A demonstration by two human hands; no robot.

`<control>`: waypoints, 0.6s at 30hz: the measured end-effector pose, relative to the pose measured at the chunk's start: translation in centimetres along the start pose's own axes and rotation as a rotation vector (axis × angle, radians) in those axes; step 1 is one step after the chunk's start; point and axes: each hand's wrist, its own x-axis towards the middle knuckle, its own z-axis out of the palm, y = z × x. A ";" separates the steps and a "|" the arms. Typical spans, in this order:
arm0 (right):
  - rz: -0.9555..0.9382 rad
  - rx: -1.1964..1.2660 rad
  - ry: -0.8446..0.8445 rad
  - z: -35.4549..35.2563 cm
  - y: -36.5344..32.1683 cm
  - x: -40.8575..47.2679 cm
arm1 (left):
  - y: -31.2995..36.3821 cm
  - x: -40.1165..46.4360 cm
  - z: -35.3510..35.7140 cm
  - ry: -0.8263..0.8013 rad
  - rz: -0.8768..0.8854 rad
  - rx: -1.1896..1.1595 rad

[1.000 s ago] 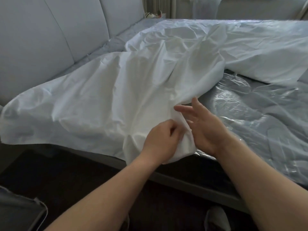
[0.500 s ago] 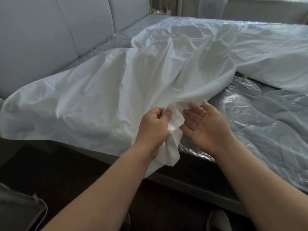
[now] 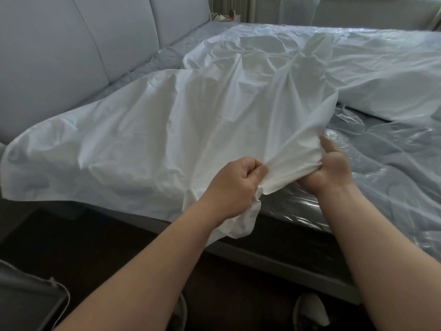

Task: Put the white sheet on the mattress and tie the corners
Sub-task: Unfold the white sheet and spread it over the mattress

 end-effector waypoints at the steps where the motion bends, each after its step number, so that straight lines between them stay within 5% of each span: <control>1: -0.012 0.017 0.019 -0.4 -0.8 -0.4 | 0.2 -0.2 0.5 -0.034 0.008 0.055; 5: -0.145 -0.020 0.220 -2.1 -3.6 -2.4 | 0.7 -0.3 2.9 -0.139 0.064 0.335; 8: -0.578 -0.181 0.493 -3.8 -4.8 -2.5 | 0.5 0.2 4.6 -0.280 0.030 0.513; 10: -0.890 -0.500 0.563 -4.0 -4.8 -3.1 | 0.5 0.5 5.3 -0.333 0.027 0.607; 12: -1.037 -0.852 0.452 -3.6 -3.7 -4.0 | 1.5 1.5 5.8 -0.190 0.047 0.524; 15: -0.952 -1.242 0.173 -3.4 -1.0 -5.5 | 4.8 4.1 6.0 0.119 0.025 0.156; 18: -0.698 -1.183 -0.135 -3.4 0.3 -5.1 | 8.6 8.3 6.3 0.044 -0.075 0.104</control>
